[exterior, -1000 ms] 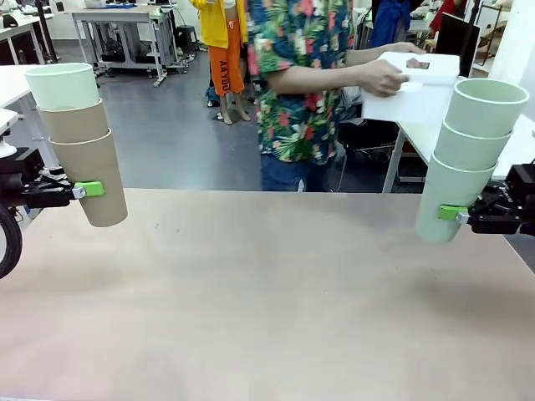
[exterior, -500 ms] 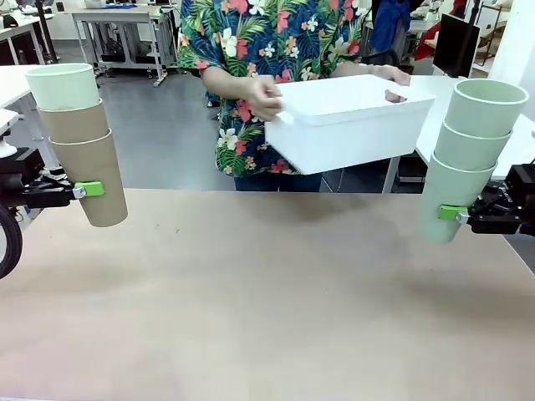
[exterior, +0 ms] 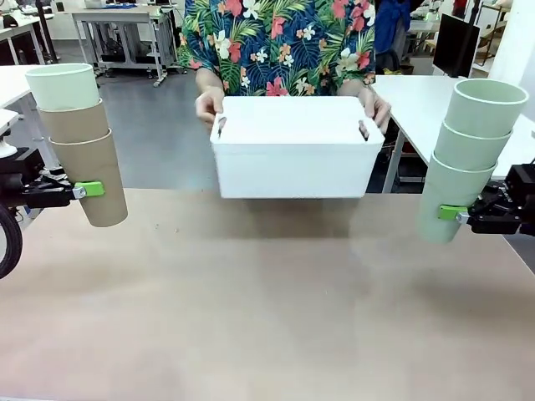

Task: Stack the cups and store them in the basket.
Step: Place the stack of Reusable plastic cups into the Pantry Basket.

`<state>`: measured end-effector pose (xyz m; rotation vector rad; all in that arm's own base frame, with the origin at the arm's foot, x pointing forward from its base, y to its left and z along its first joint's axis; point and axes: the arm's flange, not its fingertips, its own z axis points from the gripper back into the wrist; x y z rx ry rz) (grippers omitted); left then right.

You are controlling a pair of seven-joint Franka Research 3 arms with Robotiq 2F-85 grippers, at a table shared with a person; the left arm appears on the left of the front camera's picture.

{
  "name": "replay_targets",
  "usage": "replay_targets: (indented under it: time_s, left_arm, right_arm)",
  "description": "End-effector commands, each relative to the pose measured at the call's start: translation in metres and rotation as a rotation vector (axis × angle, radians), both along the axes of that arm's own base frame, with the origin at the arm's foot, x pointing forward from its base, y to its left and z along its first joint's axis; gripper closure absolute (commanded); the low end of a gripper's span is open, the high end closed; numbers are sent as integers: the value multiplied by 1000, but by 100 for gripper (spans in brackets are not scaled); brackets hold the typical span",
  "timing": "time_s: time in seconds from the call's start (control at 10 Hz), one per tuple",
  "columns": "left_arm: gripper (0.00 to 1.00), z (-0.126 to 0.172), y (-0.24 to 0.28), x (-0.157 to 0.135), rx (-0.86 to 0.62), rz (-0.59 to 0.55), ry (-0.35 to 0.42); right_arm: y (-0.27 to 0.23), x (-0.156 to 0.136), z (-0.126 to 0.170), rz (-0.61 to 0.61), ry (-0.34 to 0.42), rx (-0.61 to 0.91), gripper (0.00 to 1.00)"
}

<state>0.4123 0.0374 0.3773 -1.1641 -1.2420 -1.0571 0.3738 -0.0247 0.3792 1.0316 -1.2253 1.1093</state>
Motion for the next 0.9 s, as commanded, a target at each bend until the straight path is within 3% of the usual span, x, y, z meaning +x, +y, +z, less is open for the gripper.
replay_targets:
  time_s: [0.0, 0.8]
  left_arm:
    - [15, 5, -1, -1, -2, -4, -11]
    - [15, 5, -1, -1, -2, -4, -11]
  right_arm:
    - [0, 0, 3, -1, -12, -2, 15]
    - [0, 0, 3, -1, -12, -2, 15]
